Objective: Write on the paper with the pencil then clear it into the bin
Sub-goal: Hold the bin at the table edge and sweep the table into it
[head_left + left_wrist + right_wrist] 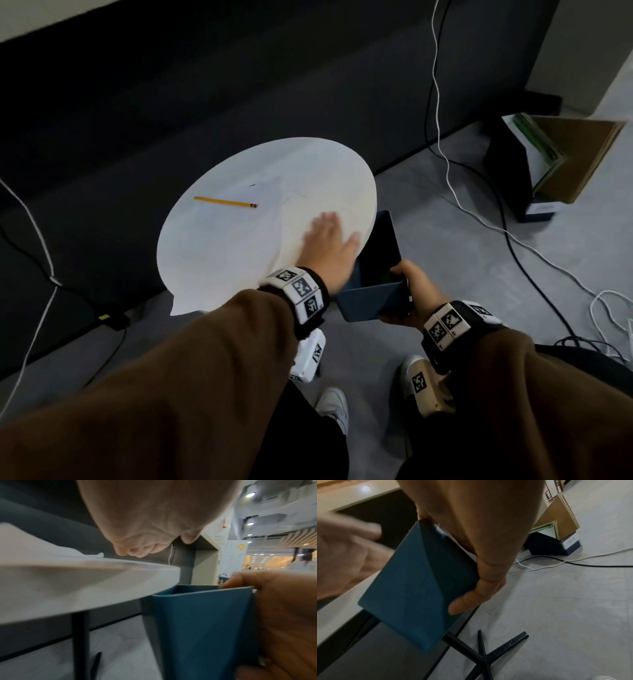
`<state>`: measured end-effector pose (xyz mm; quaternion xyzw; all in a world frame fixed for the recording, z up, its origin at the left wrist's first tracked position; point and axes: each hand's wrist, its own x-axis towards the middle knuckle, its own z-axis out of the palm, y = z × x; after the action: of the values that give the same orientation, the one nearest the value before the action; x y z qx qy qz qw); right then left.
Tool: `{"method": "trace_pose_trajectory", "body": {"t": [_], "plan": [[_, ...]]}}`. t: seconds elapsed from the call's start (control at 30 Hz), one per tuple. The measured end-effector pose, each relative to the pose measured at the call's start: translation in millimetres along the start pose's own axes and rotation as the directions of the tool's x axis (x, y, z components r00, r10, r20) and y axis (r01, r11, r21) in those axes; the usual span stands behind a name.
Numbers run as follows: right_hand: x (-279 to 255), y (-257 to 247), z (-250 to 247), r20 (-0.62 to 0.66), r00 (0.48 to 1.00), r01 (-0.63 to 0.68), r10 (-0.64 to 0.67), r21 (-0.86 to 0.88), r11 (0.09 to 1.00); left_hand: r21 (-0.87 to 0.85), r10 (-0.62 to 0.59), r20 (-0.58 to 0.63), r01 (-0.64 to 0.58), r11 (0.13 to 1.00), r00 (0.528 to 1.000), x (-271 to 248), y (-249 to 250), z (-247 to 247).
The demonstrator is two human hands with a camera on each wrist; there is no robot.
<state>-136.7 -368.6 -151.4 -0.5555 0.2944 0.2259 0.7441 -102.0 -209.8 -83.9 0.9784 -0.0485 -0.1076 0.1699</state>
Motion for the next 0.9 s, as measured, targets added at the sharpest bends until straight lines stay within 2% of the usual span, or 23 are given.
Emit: {"method": "trace_pose_trajectory", "body": {"t": [0.03,0.07,0.1,0.13,0.2,0.23,0.27,0.33,0.37,0.43,0.47,0.5,0.57,0.63,0.67,0.73,0.8,0.83,0.9], "plan": [[1,-1,-1,-0.006,1.0,0.001,-0.001,0.009,1.0,0.105,-0.096,0.009,0.095,0.99,0.995,2,-11,0],[2,-1,-2,-0.01,1.0,0.0,0.0,0.016,1.0,0.193,-0.141,0.06,0.127,0.973,0.988,1,-16,2],[2,-2,-2,-0.01,1.0,0.002,-0.002,0.021,1.0,0.24,-0.125,0.122,0.093,0.966,0.985,-3,-16,6],[1,-2,-2,-0.009,1.0,0.006,-0.006,0.02,1.0,0.24,-0.039,0.184,-0.007,0.971,0.982,-9,-10,10],[4,-2,0,-0.002,1.0,0.021,-0.021,0.008,1.0,0.129,0.195,0.294,-0.241,0.962,0.936,-17,11,13],[5,-2,1,0.0,1.0,0.029,-0.029,0.002,1.0,0.043,0.259,0.297,-0.284,0.958,0.919,-14,18,10],[5,-2,2,0.0,0.999,0.032,-0.032,-0.001,0.999,-0.028,0.259,0.242,-0.26,0.965,0.935,-8,20,3],[5,-2,1,-0.017,0.999,0.032,-0.032,0.025,0.999,-0.061,0.097,0.091,-0.092,0.994,0.991,7,8,-13],[5,-3,0,-0.03,0.999,0.037,-0.036,0.04,0.999,-0.018,-0.019,0.052,0.02,1.0,0.998,13,-4,-17],[8,-4,-2,-0.054,0.997,0.055,-0.052,0.045,0.997,0.128,-0.19,0.062,0.181,0.975,0.98,15,-18,-12],[10,-5,-3,-0.065,0.996,0.07,-0.067,0.044,0.997,0.186,-0.192,0.101,0.171,0.968,0.976,12,-17,-6],[12,-6,-3,-0.078,0.994,0.087,-0.083,0.052,0.995,0.211,-0.131,0.153,0.097,0.973,0.98,9,-9,-1],[17,-10,-3,-0.1,0.988,0.123,-0.116,0.066,0.99,0.136,0.071,0.269,-0.111,0.985,0.961,8,12,7],[20,-11,-4,-0.109,0.983,0.155,-0.149,0.054,0.986,0.057,0.185,0.286,-0.21,0.976,0.94,19,21,1],[21,-12,-4,-0.111,0.981,0.162,-0.156,0.044,0.986,0.087,0.157,0.241,-0.183,0.979,0.958,26,19,-5],[24,-13,-5,-0.112,0.979,0.174,-0.17,0.023,0.984,0.111,-0.029,0.117,0.016,0.994,0.993,42,6,-17],[26,-17,-5,-0.108,0.976,0.194,-0.191,0.018,0.981,0.1,-0.221,0.079,0.213,0.972,0.972,54,-6,-23],[28,-20,-4,-0.106,0.974,0.201,-0.198,0.019,0.979,0.123,-0.263,0.101,0.25,0.96,0.96,58,-6,-23],[31,-25,-1,-0.102,0.973,0.211,-0.208,0.011,0.977,0.18,-0.233,0.176,0.201,0.963,0.956,64,7,-19]]}}
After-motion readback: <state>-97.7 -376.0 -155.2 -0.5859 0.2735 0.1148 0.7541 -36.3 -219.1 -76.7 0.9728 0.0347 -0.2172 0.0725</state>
